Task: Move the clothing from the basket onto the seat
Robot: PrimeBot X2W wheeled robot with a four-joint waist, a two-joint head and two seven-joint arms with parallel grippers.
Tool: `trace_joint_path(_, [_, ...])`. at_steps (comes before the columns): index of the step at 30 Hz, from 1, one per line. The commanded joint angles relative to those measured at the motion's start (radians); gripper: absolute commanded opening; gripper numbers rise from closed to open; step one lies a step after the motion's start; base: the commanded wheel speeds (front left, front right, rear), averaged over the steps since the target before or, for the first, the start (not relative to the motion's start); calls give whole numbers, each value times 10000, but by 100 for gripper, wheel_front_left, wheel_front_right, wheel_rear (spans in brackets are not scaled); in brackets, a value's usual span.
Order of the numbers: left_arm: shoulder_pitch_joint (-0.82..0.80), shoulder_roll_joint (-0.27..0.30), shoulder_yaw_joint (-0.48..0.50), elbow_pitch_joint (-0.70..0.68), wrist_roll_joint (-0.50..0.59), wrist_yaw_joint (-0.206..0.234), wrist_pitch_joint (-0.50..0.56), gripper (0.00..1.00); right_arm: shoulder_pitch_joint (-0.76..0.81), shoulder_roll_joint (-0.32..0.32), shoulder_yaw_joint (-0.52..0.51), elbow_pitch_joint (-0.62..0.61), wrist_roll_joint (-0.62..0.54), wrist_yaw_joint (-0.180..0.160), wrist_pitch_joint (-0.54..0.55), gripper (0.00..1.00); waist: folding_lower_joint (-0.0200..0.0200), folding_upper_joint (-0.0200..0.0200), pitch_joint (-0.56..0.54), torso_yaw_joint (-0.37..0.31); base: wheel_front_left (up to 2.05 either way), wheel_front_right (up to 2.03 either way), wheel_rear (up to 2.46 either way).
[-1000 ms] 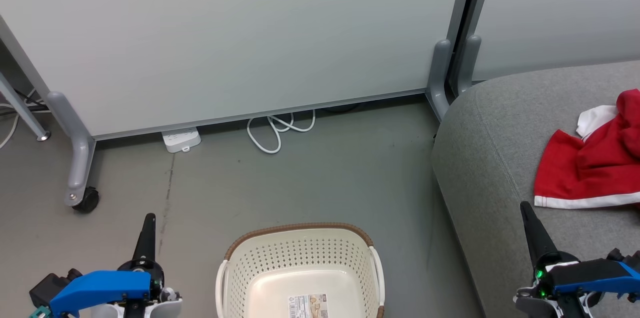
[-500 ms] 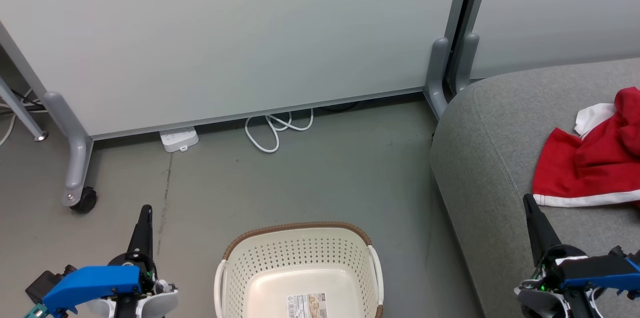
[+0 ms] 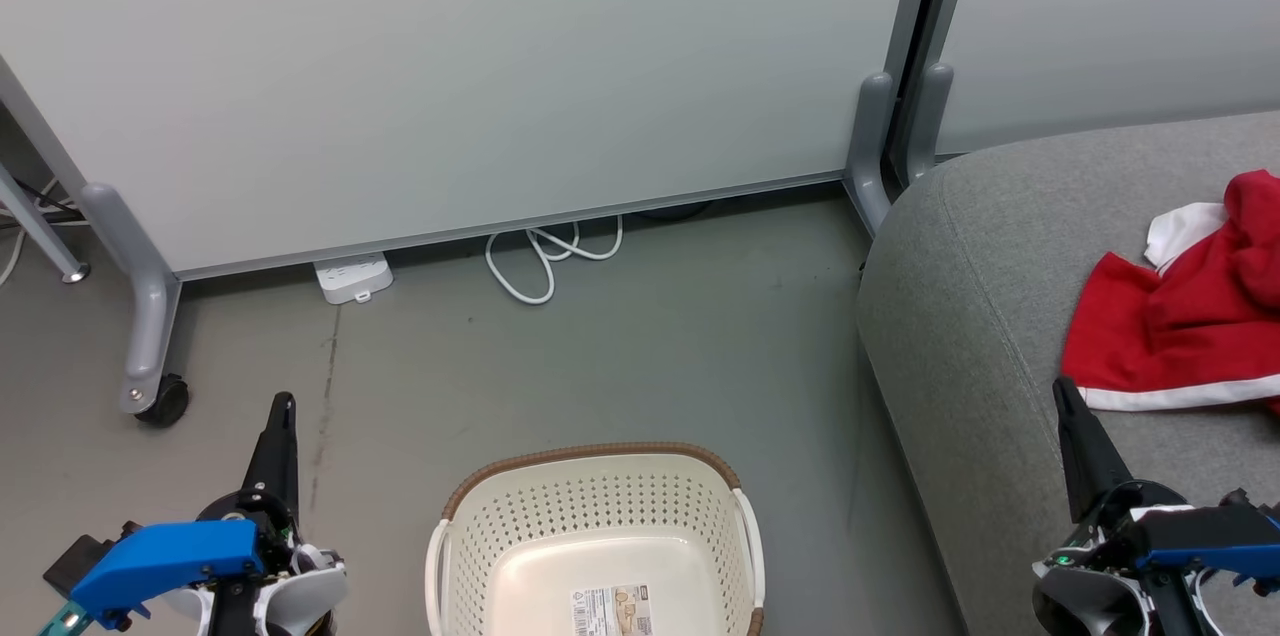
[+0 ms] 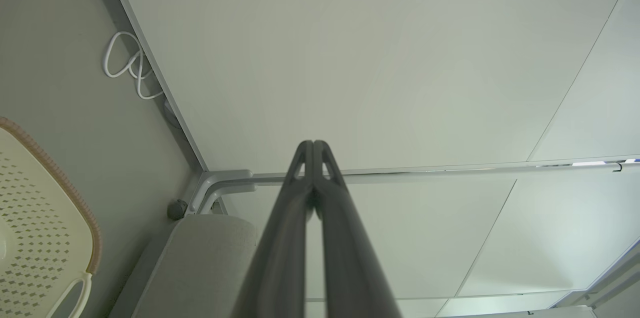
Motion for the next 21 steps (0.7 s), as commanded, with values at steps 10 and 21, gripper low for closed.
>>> trace_joint_path(10, [-136, -24, 88, -133, -393, -35, 135, 0, -152, 9, -46, -89, 455, 6, 77, 0, 0, 0, 15, -22, 0, 0, 0])
trace_joint_path(21, [-135, -24, 87, -133, -393, -35, 134, 0, -152, 9, -45, -87, 456, 7, 76, 0, 0, 0, 15, -22, 0, 0, 0])
